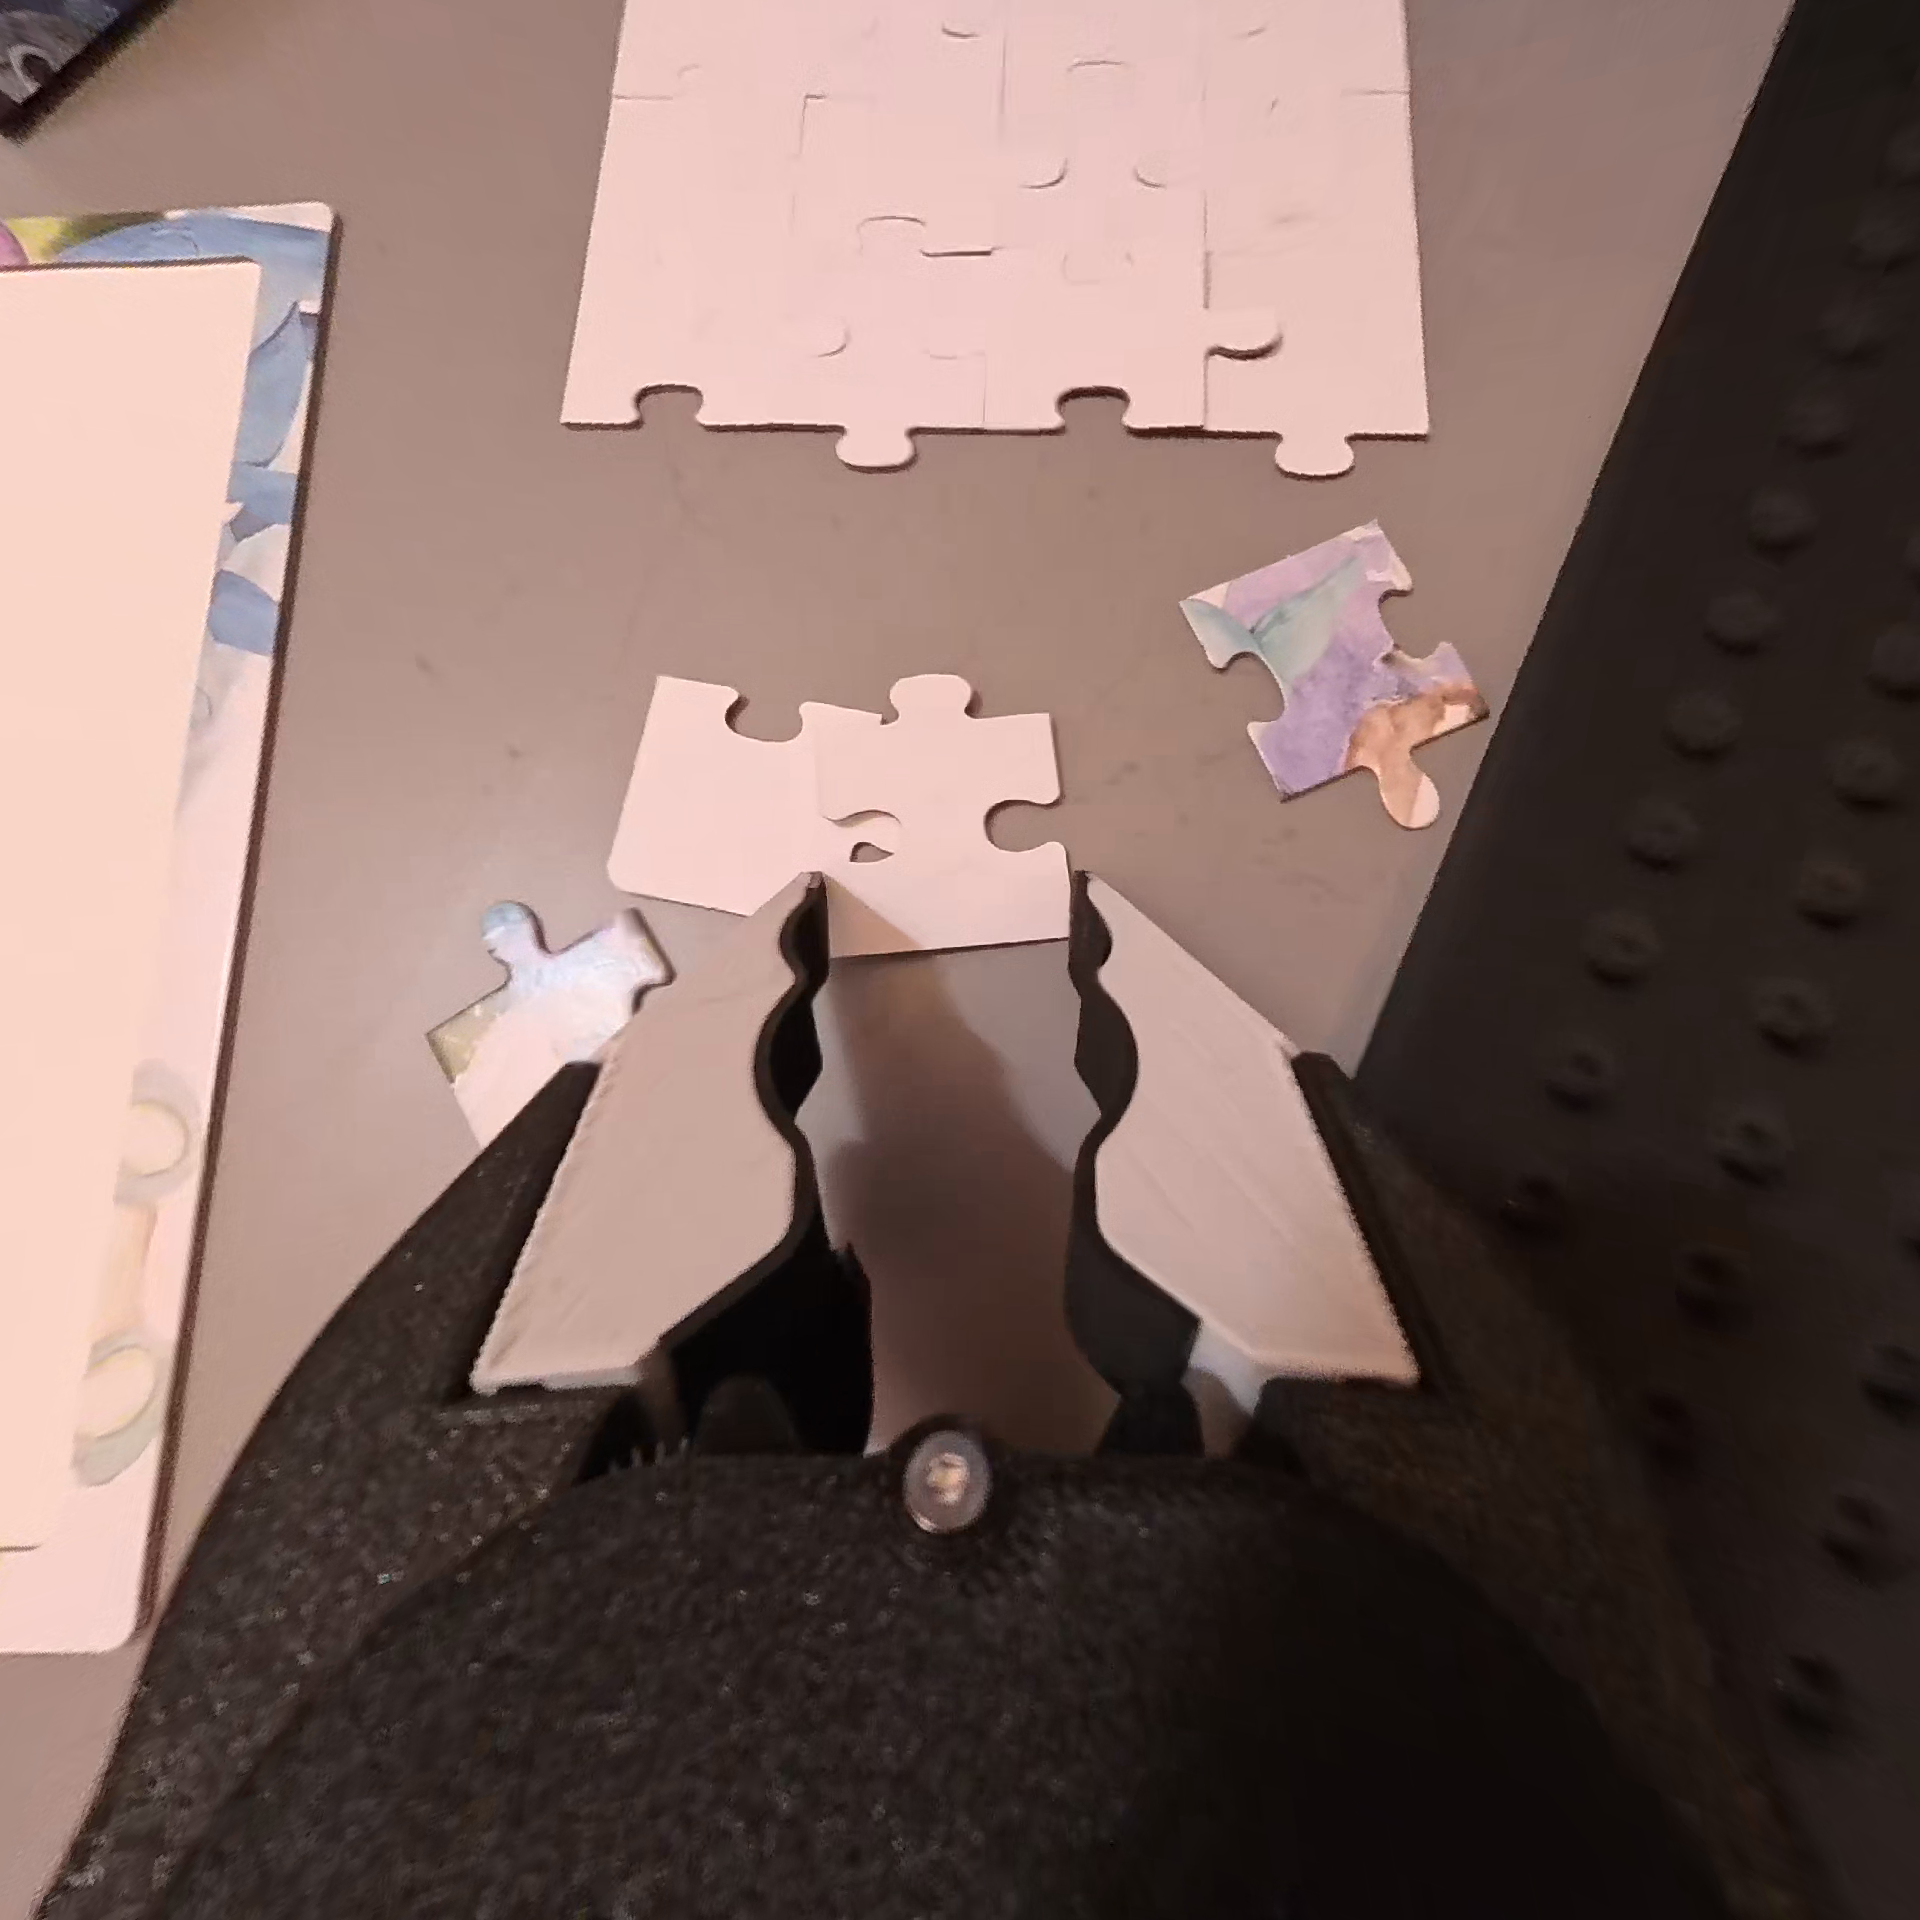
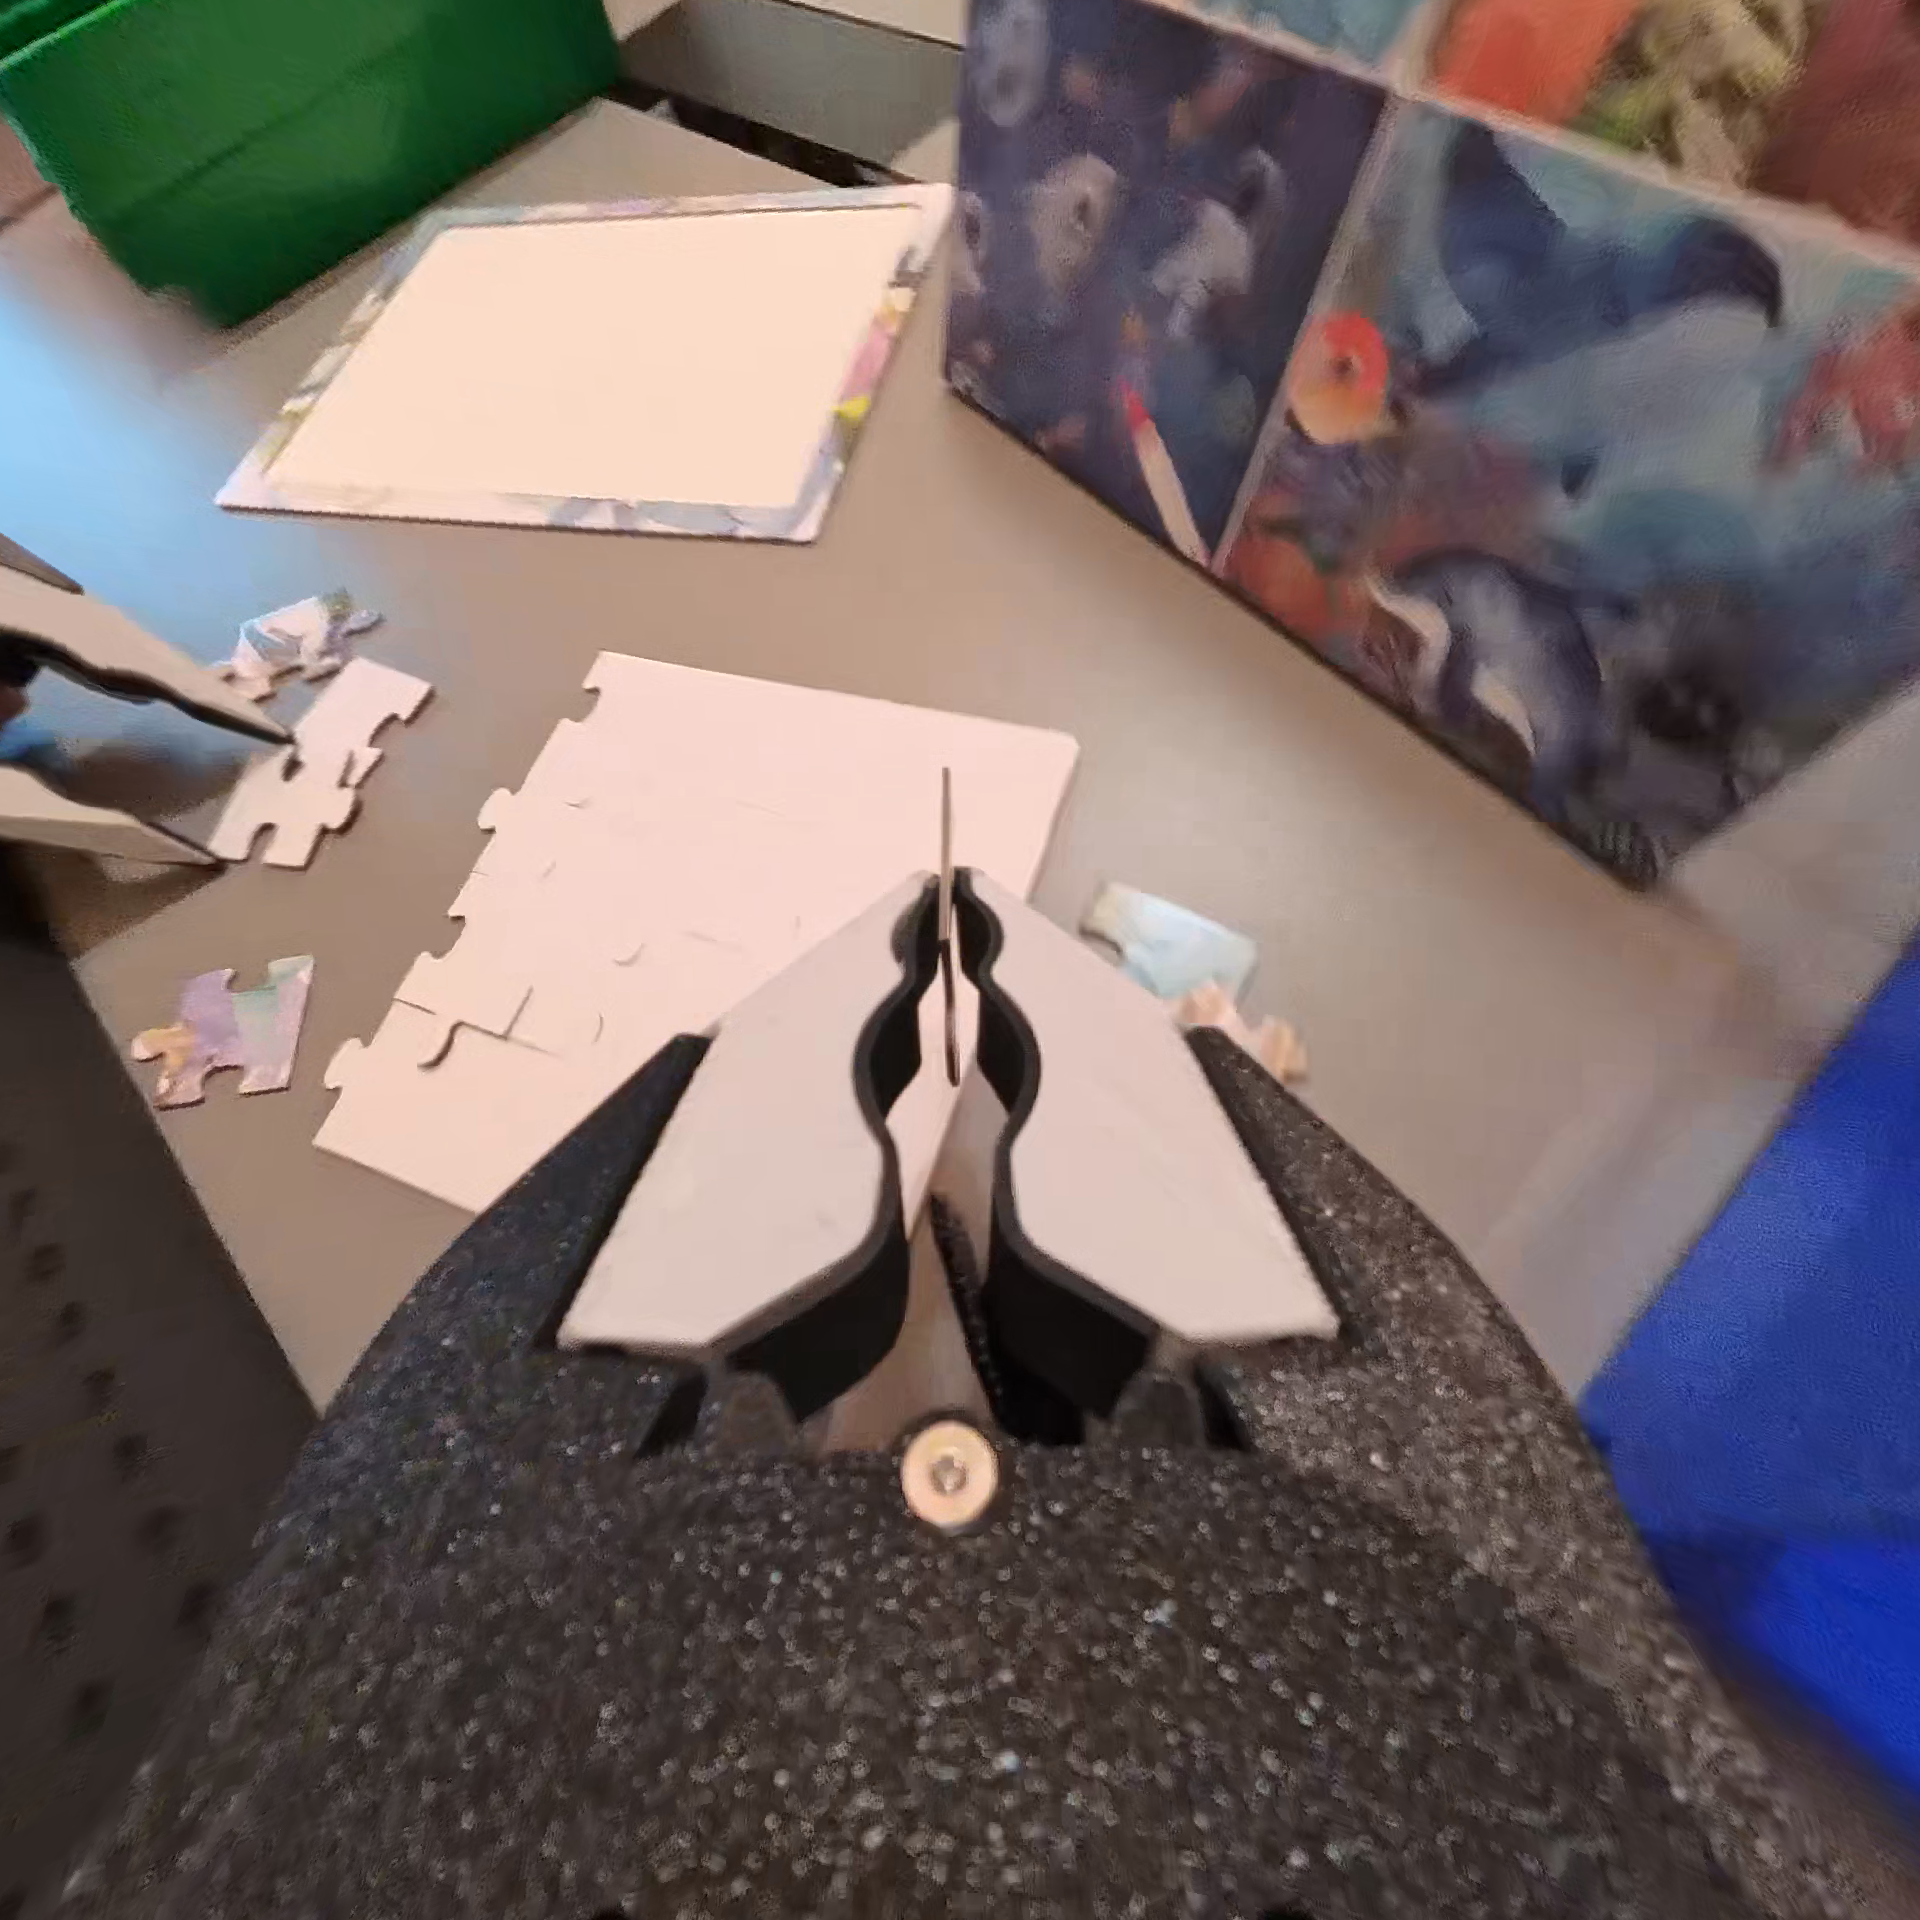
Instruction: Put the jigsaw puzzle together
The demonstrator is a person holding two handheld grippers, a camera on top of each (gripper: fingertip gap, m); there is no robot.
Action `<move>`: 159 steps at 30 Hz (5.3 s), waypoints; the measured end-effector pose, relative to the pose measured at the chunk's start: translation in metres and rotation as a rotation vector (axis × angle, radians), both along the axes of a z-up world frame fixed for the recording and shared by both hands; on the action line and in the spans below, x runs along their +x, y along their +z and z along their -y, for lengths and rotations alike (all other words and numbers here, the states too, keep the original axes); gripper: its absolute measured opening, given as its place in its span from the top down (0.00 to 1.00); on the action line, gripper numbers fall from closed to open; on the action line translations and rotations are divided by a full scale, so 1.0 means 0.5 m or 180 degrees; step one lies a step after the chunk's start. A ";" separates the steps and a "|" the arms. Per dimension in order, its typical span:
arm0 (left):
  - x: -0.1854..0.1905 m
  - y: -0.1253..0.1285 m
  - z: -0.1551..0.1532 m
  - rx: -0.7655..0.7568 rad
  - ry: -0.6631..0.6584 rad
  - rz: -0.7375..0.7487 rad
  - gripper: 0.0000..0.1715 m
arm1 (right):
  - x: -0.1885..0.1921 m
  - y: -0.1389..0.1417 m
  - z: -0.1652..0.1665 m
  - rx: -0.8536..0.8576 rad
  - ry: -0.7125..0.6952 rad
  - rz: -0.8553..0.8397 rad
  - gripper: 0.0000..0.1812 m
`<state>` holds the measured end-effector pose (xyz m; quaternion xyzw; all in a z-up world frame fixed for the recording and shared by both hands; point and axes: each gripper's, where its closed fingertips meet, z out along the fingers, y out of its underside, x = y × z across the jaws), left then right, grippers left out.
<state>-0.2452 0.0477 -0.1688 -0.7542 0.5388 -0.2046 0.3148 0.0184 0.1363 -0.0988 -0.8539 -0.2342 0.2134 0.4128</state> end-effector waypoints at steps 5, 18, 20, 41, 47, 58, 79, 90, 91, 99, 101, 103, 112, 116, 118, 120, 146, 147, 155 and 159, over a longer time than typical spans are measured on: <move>-0.052 0.021 -0.054 0.0149 0.0501 -0.0033 0.73 | -0.011 -0.019 0.041 -0.0419 0.0146 -0.0730 0.95; -0.100 0.027 -0.091 -0.0183 0.0914 0.0133 0.58 | -0.482 -0.077 0.125 -0.0500 0.1919 -0.0006 0.64; -0.073 0.027 -0.076 -0.0186 0.0638 0.0065 0.57 | -0.511 -0.127 0.101 -0.0179 0.1918 0.0590 0.56; -0.044 0.015 -0.105 -0.0116 0.0632 0.0168 0.65 | -0.581 0.032 0.074 0.0257 0.2083 0.0038 0.69; -0.188 0.043 -0.090 -0.0053 0.1021 0.0023 0.56 | -0.414 0.022 0.026 0.0065 0.1489 0.0091 0.66; 0.050 0.048 0.020 -0.0323 0.0245 0.0205 0.63 | -0.095 -0.091 0.166 -0.0396 0.0646 0.0635 0.60; 0.212 0.032 -0.021 -0.0737 0.0798 0.0359 0.62 | -0.205 -0.070 0.152 -0.0259 0.1165 0.0375 0.69; 0.234 0.033 0.024 -0.1609 0.0580 0.0783 0.65 | -0.271 -0.138 0.118 -0.0086 0.1673 0.0751 0.78; 0.236 0.027 0.029 -0.1513 0.0514 0.0674 0.66 | -0.264 -0.135 0.113 -0.0058 0.1626 0.0808 0.79; 0.232 0.016 0.018 -0.1205 0.0533 0.0471 0.74 | -0.233 -0.140 0.053 -0.0141 0.1266 0.0820 0.78; 0.232 0.016 0.018 -0.1174 0.0523 0.0449 0.74 | -0.235 -0.140 0.051 -0.0115 0.1272 0.0878 0.78; 0.232 0.015 0.019 -0.1147 0.0514 0.0430 0.74 | -0.234 -0.140 0.048 -0.0145 0.1250 0.0884 0.79; 0.232 0.013 0.019 -0.1077 0.0510 0.0384 0.74 | -0.226 -0.140 0.033 -0.0212 0.1160 0.0908 0.88; 0.232 0.013 0.019 -0.1067 0.0508 0.0379 0.74 | -0.222 -0.140 0.027 -0.0246 0.1151 0.0914 0.94; 0.231 0.014 0.019 -0.1084 0.0512 0.0387 0.74 | -0.223 -0.140 0.032 -0.0284 0.1172 0.0871 0.96; 0.226 0.014 0.017 -0.1086 0.0546 0.0373 0.74 | -0.225 -0.141 0.041 -0.0292 0.1207 0.0842 0.96; 0.139 -0.004 -0.027 -0.0234 0.0610 -0.0100 0.52 | -0.172 -0.124 0.034 -0.1034 0.0698 0.0275 0.55; 0.139 -0.004 -0.027 -0.0234 0.0607 -0.0097 0.52 | -0.171 -0.118 0.033 -0.1105 0.0677 0.0134 0.56; 0.138 -0.003 -0.030 -0.0207 0.0620 -0.0070 0.52 | -0.213 0.069 0.069 -0.1106 0.1130 -0.1474 0.72; 0.142 -0.003 -0.033 -0.0197 0.0629 -0.0042 0.52 | -0.283 0.051 0.155 -0.1271 0.1700 -0.0984 0.76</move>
